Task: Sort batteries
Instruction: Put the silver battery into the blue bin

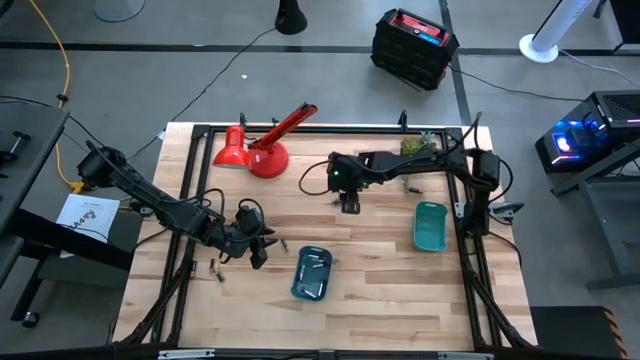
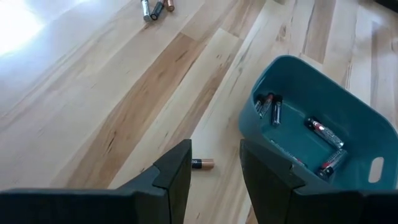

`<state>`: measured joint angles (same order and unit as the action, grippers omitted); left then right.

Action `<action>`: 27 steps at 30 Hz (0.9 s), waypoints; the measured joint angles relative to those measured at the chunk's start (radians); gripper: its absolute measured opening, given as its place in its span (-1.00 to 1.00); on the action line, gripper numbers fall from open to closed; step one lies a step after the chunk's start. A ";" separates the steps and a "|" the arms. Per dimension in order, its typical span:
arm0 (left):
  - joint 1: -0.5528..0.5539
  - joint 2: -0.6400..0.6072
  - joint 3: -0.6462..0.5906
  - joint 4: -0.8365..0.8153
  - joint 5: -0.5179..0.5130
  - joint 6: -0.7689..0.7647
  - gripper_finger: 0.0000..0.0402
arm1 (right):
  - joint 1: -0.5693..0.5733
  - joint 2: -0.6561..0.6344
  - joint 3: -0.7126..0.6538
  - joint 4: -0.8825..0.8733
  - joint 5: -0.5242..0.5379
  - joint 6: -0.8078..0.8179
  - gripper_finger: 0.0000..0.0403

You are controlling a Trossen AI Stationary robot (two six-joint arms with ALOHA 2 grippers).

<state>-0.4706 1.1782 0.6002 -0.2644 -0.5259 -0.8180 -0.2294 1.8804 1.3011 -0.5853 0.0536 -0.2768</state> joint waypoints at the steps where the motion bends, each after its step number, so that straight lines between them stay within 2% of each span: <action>1: 0.000 0.000 0.000 0.000 -0.001 0.000 -0.36 | 0.001 0.007 -0.004 0.013 0.001 -0.034 -0.14; 8: 0.000 0.000 0.000 0.001 -0.005 -0.001 -0.36 | 0.023 0.080 -0.005 0.023 0.005 -0.222 -0.18; 13: 0.000 0.000 0.000 0.000 -0.007 -0.020 -0.36 | 0.023 0.126 -0.003 0.061 0.070 -0.230 -0.18; 20: 0.000 0.000 0.000 -0.001 -0.013 -0.070 -0.36 | 0.010 0.127 -0.002 0.058 0.037 -0.285 -0.22; 27: 0.000 0.000 0.000 -0.001 -0.014 -0.070 -0.36 | 0.029 0.123 0.021 0.009 -0.009 -0.198 -0.35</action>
<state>-0.4706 1.1782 0.6003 -0.2649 -0.5395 -0.8883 -0.2006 2.0036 1.3221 -0.5765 0.0443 -0.4746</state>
